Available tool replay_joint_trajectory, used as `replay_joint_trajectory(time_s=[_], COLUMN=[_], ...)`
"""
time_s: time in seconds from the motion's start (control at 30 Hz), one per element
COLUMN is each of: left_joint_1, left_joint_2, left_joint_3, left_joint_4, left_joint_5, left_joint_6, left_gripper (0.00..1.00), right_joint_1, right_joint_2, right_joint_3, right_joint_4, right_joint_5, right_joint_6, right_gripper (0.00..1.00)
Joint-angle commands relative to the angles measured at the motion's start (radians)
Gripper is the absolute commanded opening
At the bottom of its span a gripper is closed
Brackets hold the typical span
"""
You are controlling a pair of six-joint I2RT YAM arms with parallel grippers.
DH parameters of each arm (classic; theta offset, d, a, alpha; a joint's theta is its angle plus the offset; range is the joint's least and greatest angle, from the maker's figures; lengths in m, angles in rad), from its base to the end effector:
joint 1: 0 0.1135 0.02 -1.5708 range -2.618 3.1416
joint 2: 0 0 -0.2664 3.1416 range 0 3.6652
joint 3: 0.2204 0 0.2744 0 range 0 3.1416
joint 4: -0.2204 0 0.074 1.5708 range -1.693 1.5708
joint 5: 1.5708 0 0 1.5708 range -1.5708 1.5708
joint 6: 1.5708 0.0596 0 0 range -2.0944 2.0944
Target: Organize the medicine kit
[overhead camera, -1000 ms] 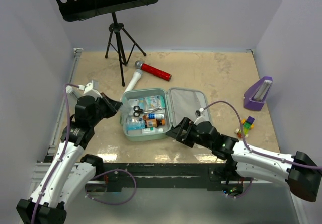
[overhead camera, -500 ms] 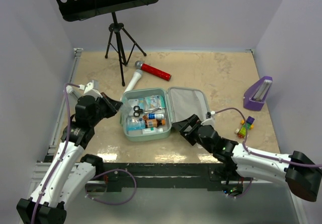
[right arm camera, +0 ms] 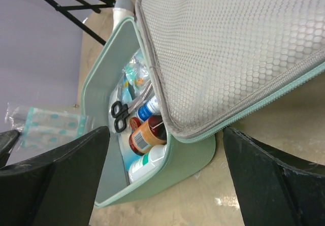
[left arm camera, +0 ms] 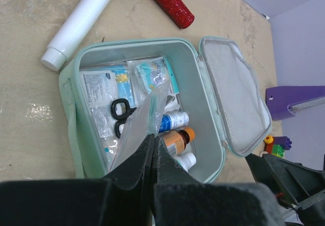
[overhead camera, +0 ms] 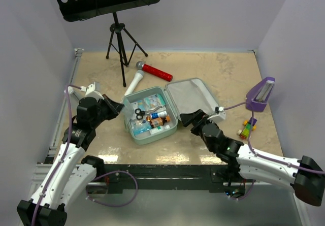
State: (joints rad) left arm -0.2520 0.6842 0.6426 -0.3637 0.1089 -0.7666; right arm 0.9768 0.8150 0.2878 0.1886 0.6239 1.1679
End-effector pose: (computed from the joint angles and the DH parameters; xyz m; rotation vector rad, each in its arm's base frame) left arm 0.1979 -0.0576 0.2781 -0.4514 2.0055 -0.7579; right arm 0.1488 0.1581 0.1838 0.6107 1.8427 0.8852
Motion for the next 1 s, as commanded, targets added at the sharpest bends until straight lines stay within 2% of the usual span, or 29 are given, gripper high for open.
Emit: replay_joint_trajectory(time_s=[0.0, 0.17, 0.3, 0.33, 0.43, 0.5, 0.67, 0.83, 0.97], left_joint_1=[-0.007, -0.006, -0.006, -0.006, -0.006, -0.006, -0.006, -0.006, -0.006], left_joint_2=[-0.012, -0.012, -0.012, -0.012, -0.014, -0.017, -0.029, -0.031, -0.006], left_joint_3=[-0.012, -0.018, -0.021, -0.018, -0.014, -0.012, -0.02, -0.03, -0.052], left_joint_4=[0.02, 0.023, 0.026, 0.025, 0.019, 0.02, 0.019, 0.022, 0.061], left_joint_5=[0.017, 0.02, 0.018, 0.018, 0.015, 0.015, 0.017, 0.018, 0.031], left_joint_6=[0.0, 0.003, 0.012, 0.012, 0.015, 0.016, 0.01, 0.01, 0.003], left_gripper=[0.0, 0.0, 0.0, 0.0, 0.0, 0.0, 0.0, 0.0, 0.0], right_joint_1=[0.002, 0.0, 0.0, -0.003, -0.018, -0.018, -0.01, 0.008, 0.01], right_joint_2=[-0.025, 0.0, 0.003, 0.012, 0.103, 0.15, 0.106, 0.059, 0.11], right_joint_3=[0.044, 0.019, 0.002, 0.023, 0.151, 0.165, 0.041, 0.001, -0.039], right_joint_4=[0.118, 0.214, 0.362, 0.339, 0.146, 0.107, 0.211, 0.199, 0.225], right_joint_5=[0.123, 0.161, 0.135, 0.126, 0.041, -0.039, -0.197, -0.242, -0.308], right_joint_6=[-0.168, -0.22, -0.368, -0.376, -0.309, -0.242, -0.07, -0.005, 0.082], right_gripper=[0.98, 0.98, 0.97, 0.97, 0.98, 0.98, 0.99, 0.99, 0.99])
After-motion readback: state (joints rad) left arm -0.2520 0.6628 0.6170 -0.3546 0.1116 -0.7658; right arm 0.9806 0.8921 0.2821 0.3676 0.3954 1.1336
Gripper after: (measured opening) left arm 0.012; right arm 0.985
